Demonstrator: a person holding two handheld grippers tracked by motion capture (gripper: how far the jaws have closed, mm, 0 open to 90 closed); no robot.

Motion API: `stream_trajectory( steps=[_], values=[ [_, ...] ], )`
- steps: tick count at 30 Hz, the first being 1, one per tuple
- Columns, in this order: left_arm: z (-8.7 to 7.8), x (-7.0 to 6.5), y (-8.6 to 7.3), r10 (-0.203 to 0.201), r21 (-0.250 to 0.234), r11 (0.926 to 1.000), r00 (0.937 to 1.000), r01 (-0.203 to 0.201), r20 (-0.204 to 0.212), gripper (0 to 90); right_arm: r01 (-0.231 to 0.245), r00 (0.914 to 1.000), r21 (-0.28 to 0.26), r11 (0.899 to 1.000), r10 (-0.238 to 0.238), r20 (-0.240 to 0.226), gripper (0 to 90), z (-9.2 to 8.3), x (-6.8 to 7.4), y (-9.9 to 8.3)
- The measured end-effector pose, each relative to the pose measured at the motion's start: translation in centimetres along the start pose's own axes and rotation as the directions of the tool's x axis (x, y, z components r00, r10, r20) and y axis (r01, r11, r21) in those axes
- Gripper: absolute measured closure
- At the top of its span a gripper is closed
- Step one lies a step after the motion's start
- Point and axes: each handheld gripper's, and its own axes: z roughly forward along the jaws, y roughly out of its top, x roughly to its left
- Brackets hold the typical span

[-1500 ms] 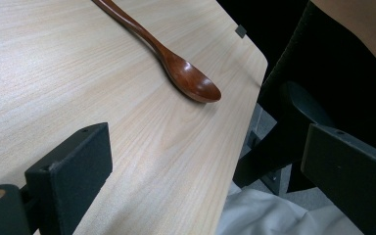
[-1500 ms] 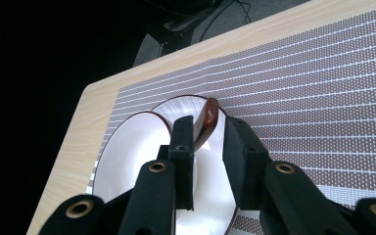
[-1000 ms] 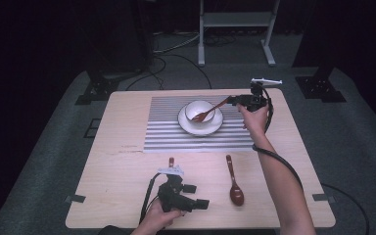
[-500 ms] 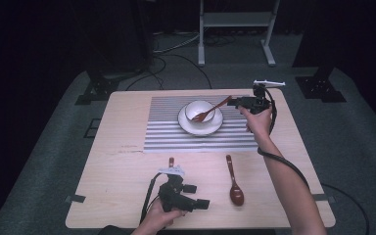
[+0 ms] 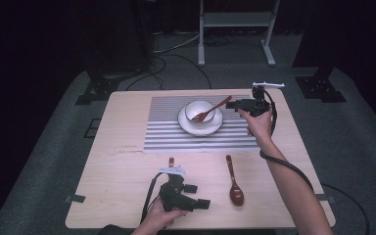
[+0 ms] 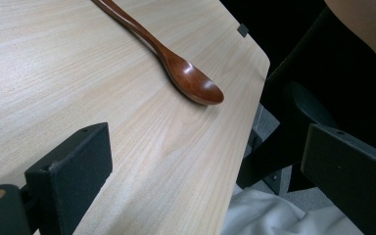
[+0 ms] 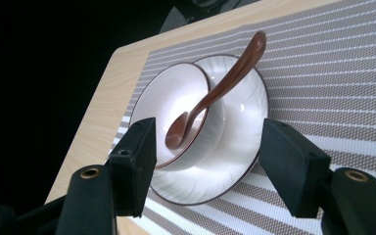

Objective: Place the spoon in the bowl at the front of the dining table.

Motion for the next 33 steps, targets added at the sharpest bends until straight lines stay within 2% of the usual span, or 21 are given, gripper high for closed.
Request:
stream_trajectory(
  steps=[7, 18, 33],
  values=[
    [-0.1, 0.0, 0.0, -0.002, -0.003, 1.0, 1.0, 0.002, -0.001, 3.6, 0.018, 0.9996, 0.034, 0.999, -0.017, -0.023, 34.9, -0.2, 0.2, -0.7],
    [-0.1, 0.0, 0.0, 0.004, -0.003, 1.0, 1.0, -0.004, -0.004, 3.6, 0.033, 0.9986, 0.05, 0.998, -0.03, -0.044, 33.8, -0.9, 0.4, -1.6],
    [-0.1, -0.1, -0.1, 0.008, -0.001, 1.0, 1.0, -0.008, -0.005, 3.6, 0.068, 0.9951, 0.105, 0.992, -0.06, -0.079, 33.3, -1.2, 1.0, -3.7]
  ],
)
